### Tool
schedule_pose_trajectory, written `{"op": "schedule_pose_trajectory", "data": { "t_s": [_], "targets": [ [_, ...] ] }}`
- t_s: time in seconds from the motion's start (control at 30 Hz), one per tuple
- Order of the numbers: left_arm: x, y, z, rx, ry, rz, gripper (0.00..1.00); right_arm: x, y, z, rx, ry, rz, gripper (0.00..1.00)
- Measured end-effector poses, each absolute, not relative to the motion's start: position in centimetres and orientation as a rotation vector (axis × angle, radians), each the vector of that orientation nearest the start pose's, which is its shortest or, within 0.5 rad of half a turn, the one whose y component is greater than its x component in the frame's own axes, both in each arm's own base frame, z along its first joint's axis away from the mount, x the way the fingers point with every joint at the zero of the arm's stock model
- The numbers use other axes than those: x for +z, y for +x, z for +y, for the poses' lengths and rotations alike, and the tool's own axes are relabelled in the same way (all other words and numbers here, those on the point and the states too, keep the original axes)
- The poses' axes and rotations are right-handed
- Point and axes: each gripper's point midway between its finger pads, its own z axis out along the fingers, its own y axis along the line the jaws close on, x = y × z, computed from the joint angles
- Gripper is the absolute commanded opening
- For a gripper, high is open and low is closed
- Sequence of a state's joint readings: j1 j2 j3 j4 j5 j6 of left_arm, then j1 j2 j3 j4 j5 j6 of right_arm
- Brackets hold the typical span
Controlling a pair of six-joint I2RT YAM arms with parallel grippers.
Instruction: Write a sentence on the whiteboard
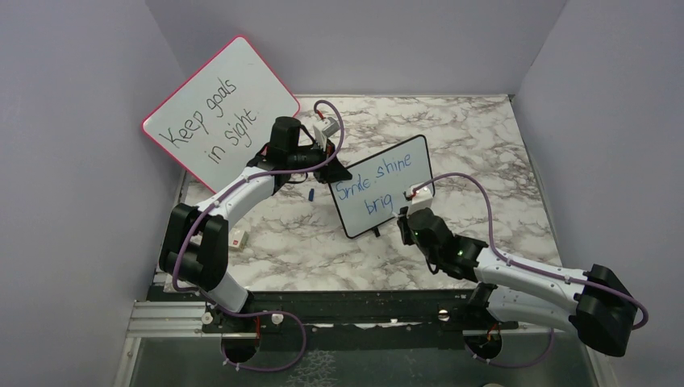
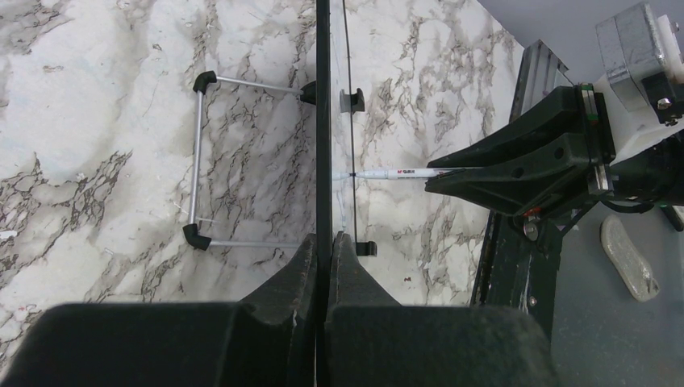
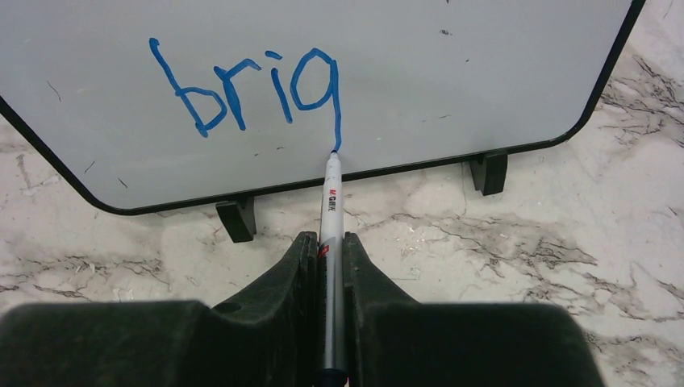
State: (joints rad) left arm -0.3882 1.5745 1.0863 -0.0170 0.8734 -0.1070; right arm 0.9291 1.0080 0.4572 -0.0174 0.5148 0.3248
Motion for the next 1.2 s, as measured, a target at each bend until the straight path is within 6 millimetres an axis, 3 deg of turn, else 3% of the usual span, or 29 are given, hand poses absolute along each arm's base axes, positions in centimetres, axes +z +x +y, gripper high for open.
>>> {"op": "schedule_pose_trajectory", "data": {
  "t_s": [0.57, 0.93, 1.2],
  "targets": [
    [19.1, 32.4, -28.1, -1.202, 0.831, 1.917, 0.00, 10.2, 23.0, 20.6, 0.313, -0.387, 2.043, 0.01],
    [19.0, 32.3, -28.1, -1.203, 0.831, 1.921, 0.00, 14.3, 23.7, 20.3, 0.360, -0.314, 1.912, 0.01],
    [19.0, 32.3, -28.0, -1.201, 0.833, 1.922, 0.00, 15.4, 25.0, 18.7, 0.286, -0.259, 1.865, 0.01]
  ]
}}
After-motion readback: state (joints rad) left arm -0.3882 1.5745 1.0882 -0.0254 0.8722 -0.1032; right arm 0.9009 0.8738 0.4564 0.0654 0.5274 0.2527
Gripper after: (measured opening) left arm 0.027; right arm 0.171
